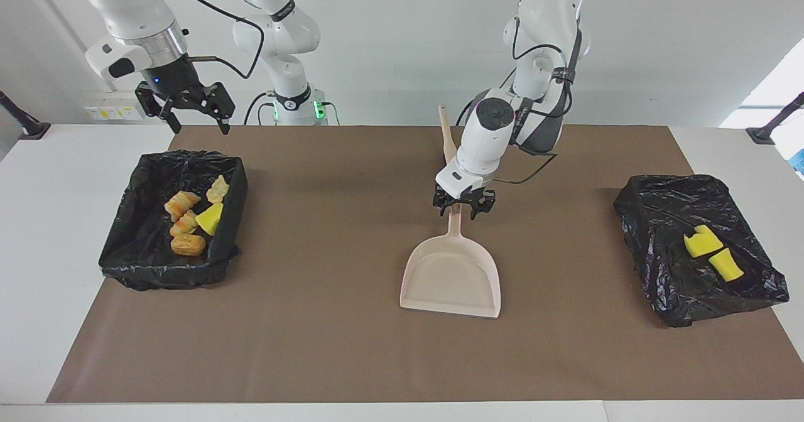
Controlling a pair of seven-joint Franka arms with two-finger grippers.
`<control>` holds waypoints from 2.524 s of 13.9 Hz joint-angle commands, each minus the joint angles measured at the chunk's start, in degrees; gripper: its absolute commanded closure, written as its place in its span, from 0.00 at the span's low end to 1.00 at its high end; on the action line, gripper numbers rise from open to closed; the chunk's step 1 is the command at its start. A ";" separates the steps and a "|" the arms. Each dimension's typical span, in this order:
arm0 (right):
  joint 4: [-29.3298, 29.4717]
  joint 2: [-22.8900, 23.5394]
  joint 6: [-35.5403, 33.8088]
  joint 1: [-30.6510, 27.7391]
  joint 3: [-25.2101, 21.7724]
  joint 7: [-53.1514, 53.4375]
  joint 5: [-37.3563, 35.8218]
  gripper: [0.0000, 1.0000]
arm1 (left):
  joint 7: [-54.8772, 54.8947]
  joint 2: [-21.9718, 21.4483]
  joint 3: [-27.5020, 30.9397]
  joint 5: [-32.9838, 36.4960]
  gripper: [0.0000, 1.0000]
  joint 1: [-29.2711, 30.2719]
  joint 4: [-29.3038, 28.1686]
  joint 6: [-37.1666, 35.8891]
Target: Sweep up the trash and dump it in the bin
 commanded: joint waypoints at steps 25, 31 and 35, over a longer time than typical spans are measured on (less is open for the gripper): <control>-1.32 -1.19 0.39 -0.09 0.02 -1.54 0.09 0.00 | 24.37 -20.75 0.98 -0.76 0.00 28.43 16.84 -43.92; -1.32 -1.19 0.39 -0.09 0.02 -1.54 0.09 0.00 | 24.36 -20.58 0.98 -0.85 0.00 28.61 16.85 -37.93; -1.32 -1.19 0.39 -0.09 0.02 -1.54 0.09 0.00 | 23.93 -20.84 1.07 -0.85 0.00 28.61 16.67 -38.37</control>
